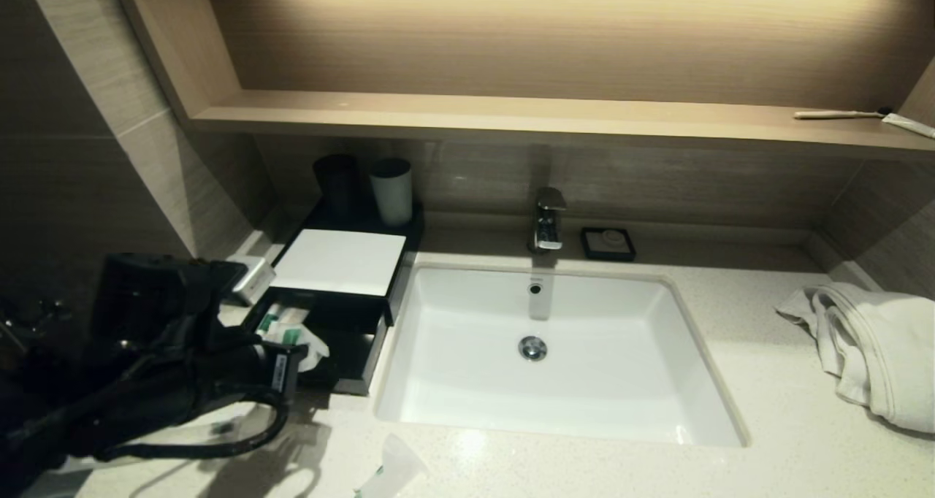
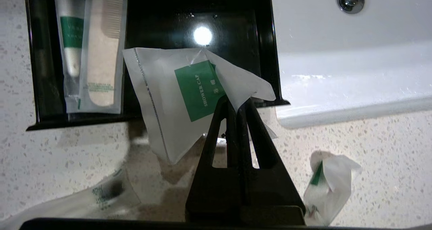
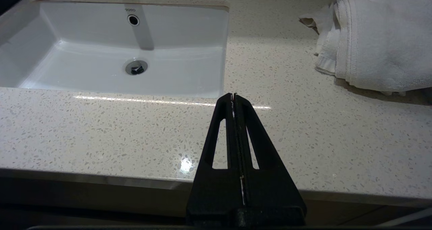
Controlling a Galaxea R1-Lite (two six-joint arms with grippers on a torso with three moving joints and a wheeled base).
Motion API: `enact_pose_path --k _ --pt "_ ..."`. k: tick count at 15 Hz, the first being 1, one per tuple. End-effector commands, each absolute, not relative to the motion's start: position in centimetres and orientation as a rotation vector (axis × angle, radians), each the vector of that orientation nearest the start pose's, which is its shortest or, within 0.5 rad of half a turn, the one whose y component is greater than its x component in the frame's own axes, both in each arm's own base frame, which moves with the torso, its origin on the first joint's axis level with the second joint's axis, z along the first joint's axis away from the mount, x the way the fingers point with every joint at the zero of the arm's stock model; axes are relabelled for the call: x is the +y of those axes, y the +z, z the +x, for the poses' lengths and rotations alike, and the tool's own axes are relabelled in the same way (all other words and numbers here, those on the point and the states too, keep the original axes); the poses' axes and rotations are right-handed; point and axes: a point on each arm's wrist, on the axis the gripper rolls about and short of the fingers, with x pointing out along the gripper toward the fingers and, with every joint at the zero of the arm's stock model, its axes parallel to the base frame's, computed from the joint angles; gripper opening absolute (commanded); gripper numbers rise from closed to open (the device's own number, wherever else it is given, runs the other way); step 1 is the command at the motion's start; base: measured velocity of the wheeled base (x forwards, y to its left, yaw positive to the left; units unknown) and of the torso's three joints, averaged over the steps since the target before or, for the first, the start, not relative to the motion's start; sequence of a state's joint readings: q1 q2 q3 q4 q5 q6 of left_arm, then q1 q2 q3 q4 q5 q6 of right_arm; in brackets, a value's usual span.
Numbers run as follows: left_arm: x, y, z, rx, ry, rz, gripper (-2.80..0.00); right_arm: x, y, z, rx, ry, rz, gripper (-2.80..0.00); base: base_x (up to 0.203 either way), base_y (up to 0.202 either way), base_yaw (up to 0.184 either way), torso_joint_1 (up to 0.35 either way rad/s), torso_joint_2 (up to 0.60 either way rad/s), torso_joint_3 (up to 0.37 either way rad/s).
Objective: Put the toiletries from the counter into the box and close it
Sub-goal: Place the bathroom toiletry into the drawer
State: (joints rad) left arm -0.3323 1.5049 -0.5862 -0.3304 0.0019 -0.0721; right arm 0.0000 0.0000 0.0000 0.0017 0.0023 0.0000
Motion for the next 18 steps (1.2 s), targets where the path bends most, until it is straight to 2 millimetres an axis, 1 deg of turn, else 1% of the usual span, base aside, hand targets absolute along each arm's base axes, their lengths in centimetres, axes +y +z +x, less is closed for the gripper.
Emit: enact_pose_path --k 1,3,7,12,15,18 --pt "-8.3 13.9 24.3 0.633 -0.286 0.036 -2.8 0.0 7.5 -2.3 0.002 0.003 0.0 -2.8 0.0 0.0 0.0 0.0 0.0 0.0" --pt "-8.8 13.5 25.8 0.644 -0.279 0.039 -2.8 0.0 7.5 -2.3 0.002 0.002 0.0 -2.8 0.0 0.0 0.0 0.0 0.0 0.0" --pt "-9.3 12.6 27.5 0.668 -0.276 0.043 -2.8 0.0 7.5 -2.3 0.002 0.003 0.0 -2.8 0.0 0.0 0.0 0.0 0.0 0.0" --pt "-9.7 11.0 28.4 0.716 -0.274 0.056 -2.8 0.0 7.5 -2.3 0.002 0.003 0.0 -2.8 0.0 0.0 0.0 0.0 0.0 0.0" --pt "-9.9 10.4 29.3 0.709 -0.273 0.052 -2.8 0.0 7.5 -2.3 0.002 0.003 0.0 -2.8 0.0 0.0 0.0 0.0 0.0 0.0" --pt "-10.2 10.2 30.1 0.701 -0.273 0.051 -2.8 0.0 7.5 -2.3 0.002 0.003 0.0 -2.8 0.0 0.0 0.0 0.0 0.0 0.0"
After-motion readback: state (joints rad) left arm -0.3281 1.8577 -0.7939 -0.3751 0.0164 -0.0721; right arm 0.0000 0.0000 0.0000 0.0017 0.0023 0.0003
